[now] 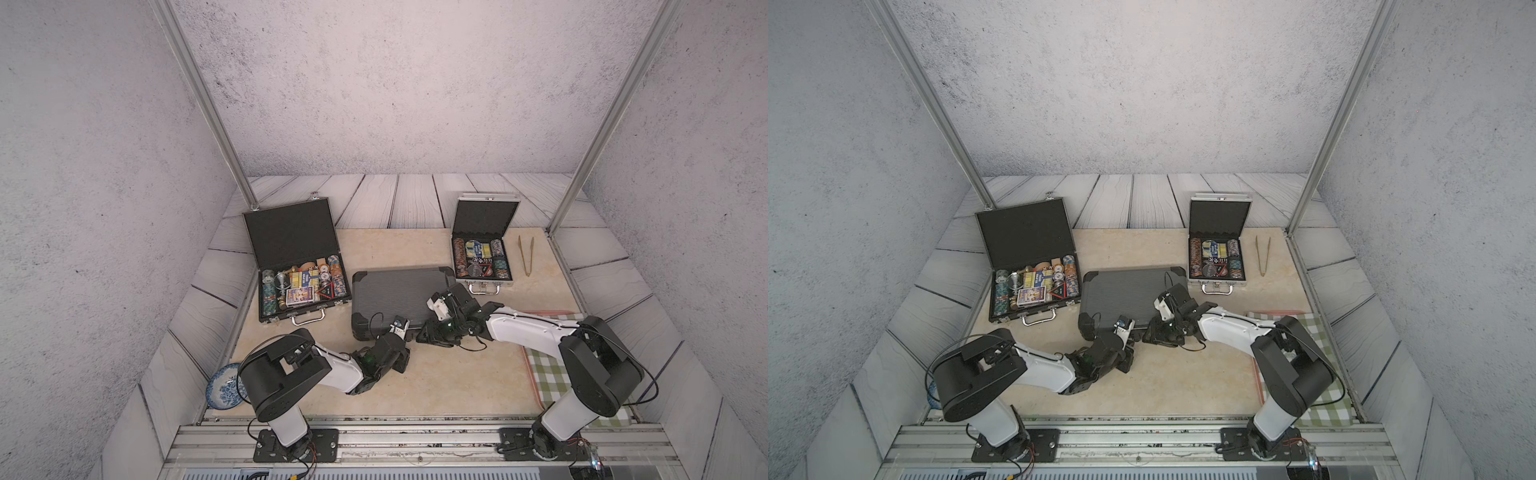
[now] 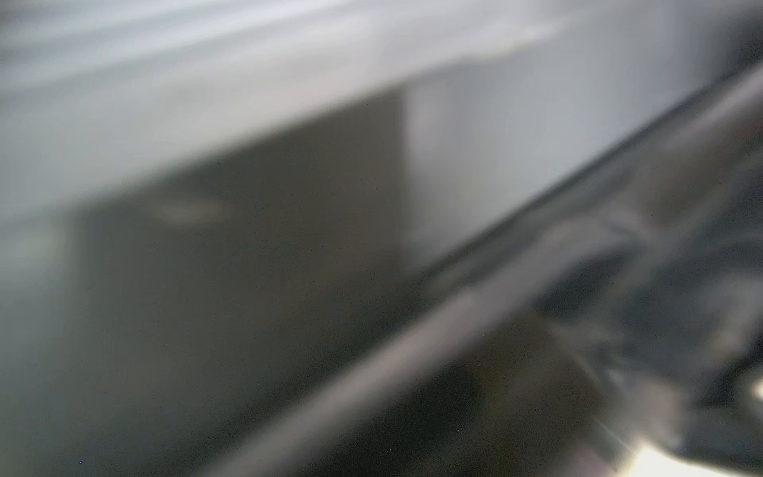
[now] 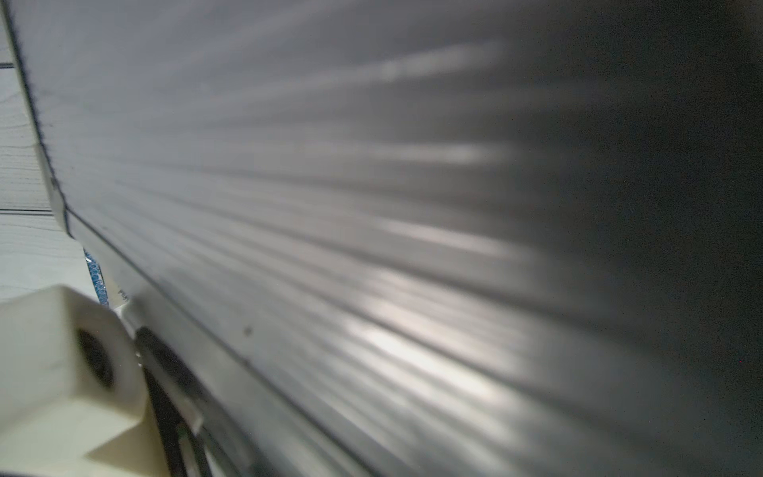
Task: Close the poker set cases
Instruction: Fasten the fastener on the poker set case.
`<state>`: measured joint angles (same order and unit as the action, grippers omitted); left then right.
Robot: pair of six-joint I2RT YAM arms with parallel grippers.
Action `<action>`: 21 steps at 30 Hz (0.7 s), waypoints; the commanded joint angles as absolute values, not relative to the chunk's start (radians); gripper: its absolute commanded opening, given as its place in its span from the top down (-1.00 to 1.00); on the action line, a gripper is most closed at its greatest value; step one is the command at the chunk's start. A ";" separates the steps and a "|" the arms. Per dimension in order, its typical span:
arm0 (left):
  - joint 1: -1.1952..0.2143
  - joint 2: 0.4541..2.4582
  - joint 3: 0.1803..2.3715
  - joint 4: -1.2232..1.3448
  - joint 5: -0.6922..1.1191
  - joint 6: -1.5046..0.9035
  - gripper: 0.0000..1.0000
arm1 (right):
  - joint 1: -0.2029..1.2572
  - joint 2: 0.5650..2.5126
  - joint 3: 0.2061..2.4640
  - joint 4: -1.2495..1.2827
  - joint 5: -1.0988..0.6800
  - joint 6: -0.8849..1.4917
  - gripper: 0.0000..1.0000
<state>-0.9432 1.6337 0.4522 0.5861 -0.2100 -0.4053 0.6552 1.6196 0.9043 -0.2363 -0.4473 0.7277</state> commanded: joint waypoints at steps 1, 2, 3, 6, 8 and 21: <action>-0.932 1.520 0.434 0.525 -0.150 -0.500 1.00 | 0.595 1.680 0.946 -0.113 -0.296 0.742 0.15; -0.933 1.480 0.433 0.511 -0.128 -0.530 1.00 | 0.595 1.680 0.946 -0.112 -0.298 0.744 0.15; -0.934 1.447 0.434 0.486 -0.119 -0.555 1.00 | 0.595 1.680 0.947 -0.109 -0.300 0.744 0.15; -0.938 1.338 0.468 0.348 -0.135 -0.590 1.00 | 0.594 1.678 0.946 -0.106 -0.307 0.744 0.15; -0.938 1.271 0.502 0.229 -0.177 -0.610 1.00 | 0.594 1.675 0.945 -0.107 -0.308 0.741 0.15; -0.800 1.215 0.790 -0.301 -0.173 -0.688 0.72 | 0.594 1.616 0.937 -0.145 -0.313 0.698 0.14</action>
<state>-0.8421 1.2182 0.7456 -0.1440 -0.2024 -0.6594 0.6476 1.6192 0.9058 -0.2451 -0.4591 0.7059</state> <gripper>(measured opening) 0.134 0.430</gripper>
